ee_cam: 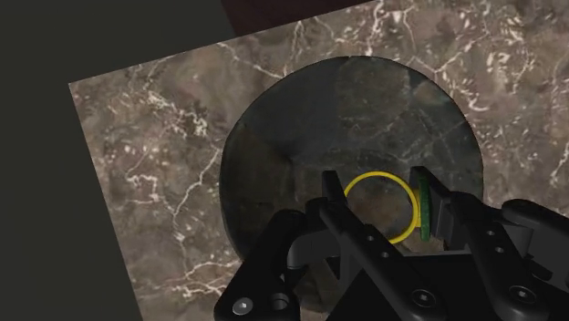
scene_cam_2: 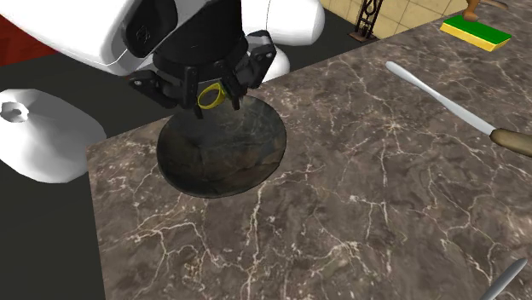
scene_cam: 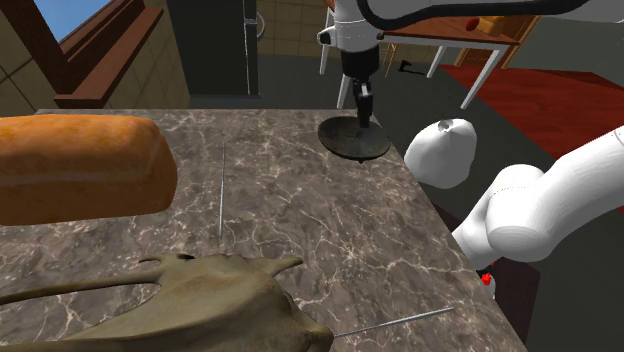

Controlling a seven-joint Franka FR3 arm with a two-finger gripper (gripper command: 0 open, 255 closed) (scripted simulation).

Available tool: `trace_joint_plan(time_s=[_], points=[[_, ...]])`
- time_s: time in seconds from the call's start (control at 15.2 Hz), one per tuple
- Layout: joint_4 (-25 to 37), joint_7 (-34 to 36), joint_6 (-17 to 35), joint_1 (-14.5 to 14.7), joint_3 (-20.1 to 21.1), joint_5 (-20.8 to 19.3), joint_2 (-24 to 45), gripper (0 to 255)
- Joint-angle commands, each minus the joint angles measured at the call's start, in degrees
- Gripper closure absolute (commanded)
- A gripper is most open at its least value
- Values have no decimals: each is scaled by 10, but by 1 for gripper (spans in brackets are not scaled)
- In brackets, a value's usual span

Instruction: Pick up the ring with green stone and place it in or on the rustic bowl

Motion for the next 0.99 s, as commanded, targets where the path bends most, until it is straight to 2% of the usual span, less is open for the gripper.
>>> trace_joint_plan(time_s=[0.0, 0.4, 0.92], points=[[-15, 1, 15, 0, 0, 0, 0, 255], [-62, 5, 64, 0, 0, 0, 2, 255], [-62, 5, 64, 0, 0, 0, 2, 255]])
